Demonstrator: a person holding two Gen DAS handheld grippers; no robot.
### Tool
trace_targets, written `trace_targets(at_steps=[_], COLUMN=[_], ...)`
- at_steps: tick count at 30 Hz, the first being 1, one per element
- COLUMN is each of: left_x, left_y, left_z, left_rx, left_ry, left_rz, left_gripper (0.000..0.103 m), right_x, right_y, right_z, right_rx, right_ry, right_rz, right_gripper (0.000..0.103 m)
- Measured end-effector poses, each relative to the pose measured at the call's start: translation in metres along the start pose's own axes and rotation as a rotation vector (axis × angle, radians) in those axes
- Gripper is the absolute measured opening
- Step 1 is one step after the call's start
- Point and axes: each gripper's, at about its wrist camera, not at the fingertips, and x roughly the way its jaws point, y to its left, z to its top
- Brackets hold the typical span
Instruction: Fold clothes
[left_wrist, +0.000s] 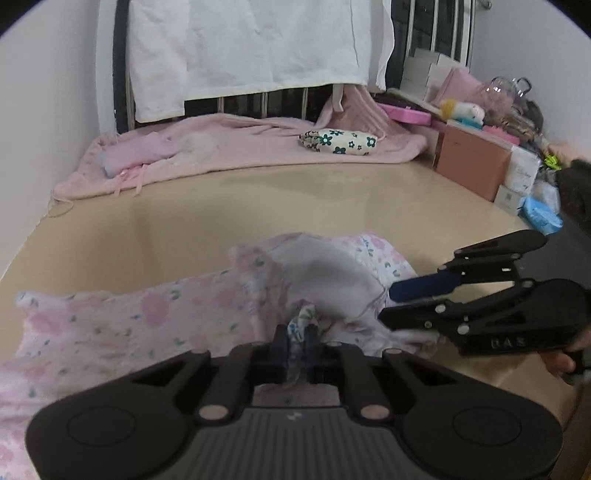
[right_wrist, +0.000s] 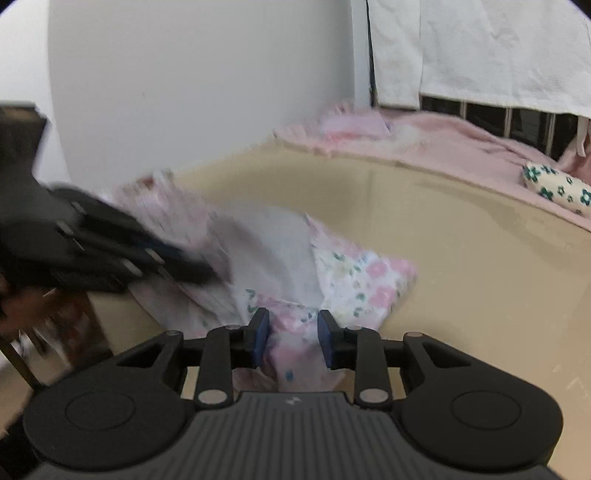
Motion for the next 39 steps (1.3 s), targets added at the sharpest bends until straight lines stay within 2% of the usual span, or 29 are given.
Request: trace_targets(at_steps=[5,8,10,12,14,16,19,21,23,25,26,27,28,31,33,34,35,39], left_x=[-0.014,-0.025,-0.036,-0.048,-0.056,-0.052,-0.035,-0.018,-0.002,0.012,0.018,0.024,0.029,0.030,0.033,0.034,0.036,0.031], left_y=[0.014,0.018,0.021,0.025,0.027,0.032,0.040,0.041,0.034,0.026,0.023,0.020,0.020,0.036,0.055,0.065,0.072,0.080], left_z=[-0.013,-0.014,-0.012,-0.010,-0.006,0.005,0.021,0.029,0.030,0.027,0.024,0.021,0.017,0.006,0.004,0.004,0.005,0.010], left_rx=[-0.001,0.002,0.004,0.004,-0.002,-0.062,-0.183,-0.243,-0.228,-0.194,-0.181,-0.168,-0.177,-0.278,-0.385,-0.440,-0.474,-0.472], left_ry=[0.003,-0.012,-0.053,-0.109,-0.176,-0.202,-0.205,-0.184,-0.150,-0.108,-0.087,-0.066,-0.044,-0.046,-0.021,-0.006,0.011,0.034], left_rz=[-0.009,-0.023,-0.080,-0.144,-0.198,-0.182,-0.120,-0.080,-0.044,-0.012,-0.001,0.011,0.009,-0.044,-0.133,-0.179,-0.207,-0.219], left_gripper=[0.007,0.014,0.033,0.042,0.043,0.045,0.044,0.044,0.043,0.042,0.039,0.031,0.022,0.019,0.018,0.017,0.017,0.020], right_x=[-0.004,-0.011,-0.017,-0.025,-0.014,0.000,0.028,0.042,0.042,0.039,0.035,0.028,0.019,-0.014,-0.026,-0.028,-0.024,0.004], right_y=[0.004,0.001,-0.002,-0.006,-0.001,0.006,0.022,0.038,0.045,0.042,0.039,0.037,0.032,0.016,0.020,0.027,0.038,0.074], right_z=[-0.005,-0.001,0.004,0.012,0.021,0.031,0.038,0.032,0.024,0.022,0.021,0.021,0.021,0.019,0.018,0.019,0.018,0.015], right_rx=[-0.017,0.003,0.026,0.064,0.061,0.051,-0.025,-0.124,-0.168,-0.142,-0.126,-0.111,-0.083,-0.010,-0.058,-0.097,-0.154,-0.322], right_ry=[-0.003,-0.019,-0.044,-0.093,-0.092,-0.081,-0.033,0.024,0.019,0.026,0.028,0.019,-0.006,-0.097,-0.143,-0.145,-0.133,-0.071], right_rz=[0.009,0.032,0.052,0.077,0.068,0.052,0.050,0.065,0.047,0.060,0.064,0.066,0.077,0.141,0.190,0.199,0.204,0.160], right_gripper=[0.031,0.034,0.034,0.034,0.034,0.032,0.021,0.021,0.021,0.021,0.022,0.023,0.024,0.027,0.041,0.055,0.060,0.060])
